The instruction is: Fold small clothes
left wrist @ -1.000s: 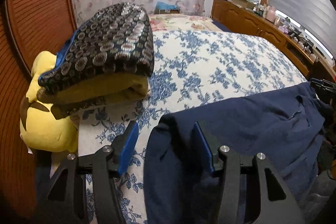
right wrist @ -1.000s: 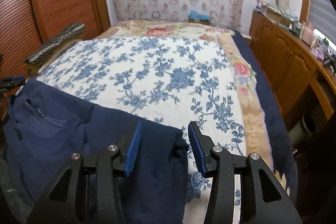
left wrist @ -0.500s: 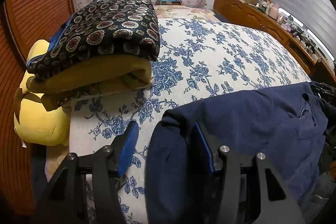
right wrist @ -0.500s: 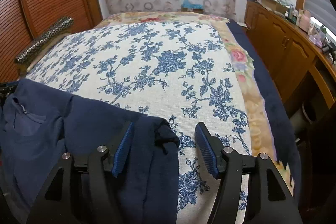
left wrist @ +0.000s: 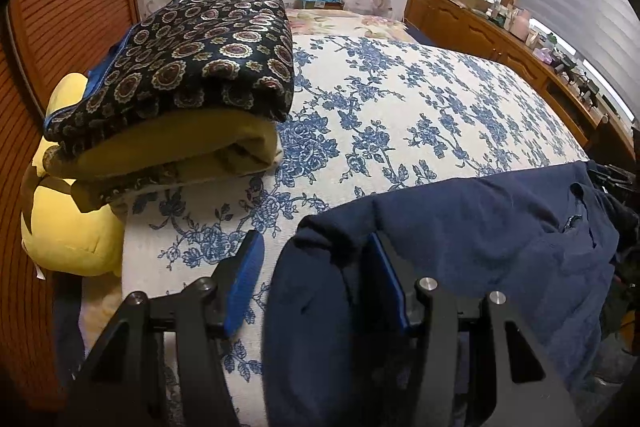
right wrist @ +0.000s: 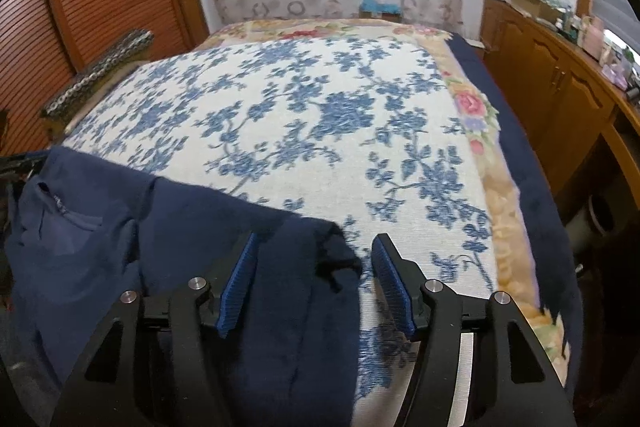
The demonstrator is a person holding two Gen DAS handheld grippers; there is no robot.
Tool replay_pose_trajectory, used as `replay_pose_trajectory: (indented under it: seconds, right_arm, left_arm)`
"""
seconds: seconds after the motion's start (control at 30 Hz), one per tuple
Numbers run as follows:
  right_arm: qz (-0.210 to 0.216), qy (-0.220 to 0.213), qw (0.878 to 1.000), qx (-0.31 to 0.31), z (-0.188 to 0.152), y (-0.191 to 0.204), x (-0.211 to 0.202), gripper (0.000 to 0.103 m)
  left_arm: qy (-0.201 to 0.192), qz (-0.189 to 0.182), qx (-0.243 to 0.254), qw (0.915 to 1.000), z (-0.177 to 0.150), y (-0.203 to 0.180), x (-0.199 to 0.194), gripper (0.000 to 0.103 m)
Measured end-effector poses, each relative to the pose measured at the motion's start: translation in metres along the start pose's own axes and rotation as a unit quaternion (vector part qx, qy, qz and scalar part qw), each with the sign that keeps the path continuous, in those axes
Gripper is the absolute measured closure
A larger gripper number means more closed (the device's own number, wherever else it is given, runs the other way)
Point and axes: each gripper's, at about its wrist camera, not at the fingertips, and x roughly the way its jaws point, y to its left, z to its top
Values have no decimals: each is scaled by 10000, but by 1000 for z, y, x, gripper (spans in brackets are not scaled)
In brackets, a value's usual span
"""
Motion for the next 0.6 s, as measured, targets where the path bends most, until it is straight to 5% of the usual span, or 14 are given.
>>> replay_pose_trajectory:
  seconds: [0.27,0.4,0.47,0.6]
  right_arm:
    - [231,39,9993,-279,0,14,1,83]
    - [263,29,9990,-365,-2,19,-1,88]
    - [361,-39,9988,-327,-3,20,-5,90]
    - [503,-285,9979,-294,-2,26,-22,92]
  left_arm:
    - [-61,-90,85,9999,-1,-4,0,52]
    - [-79,-309,233,9992,-4,-10,-1,75]
    - [-78,-402,263,9988,-5,-12,-3,95]
    - [-501,-402,232,9977,-5,-16,-25,100]
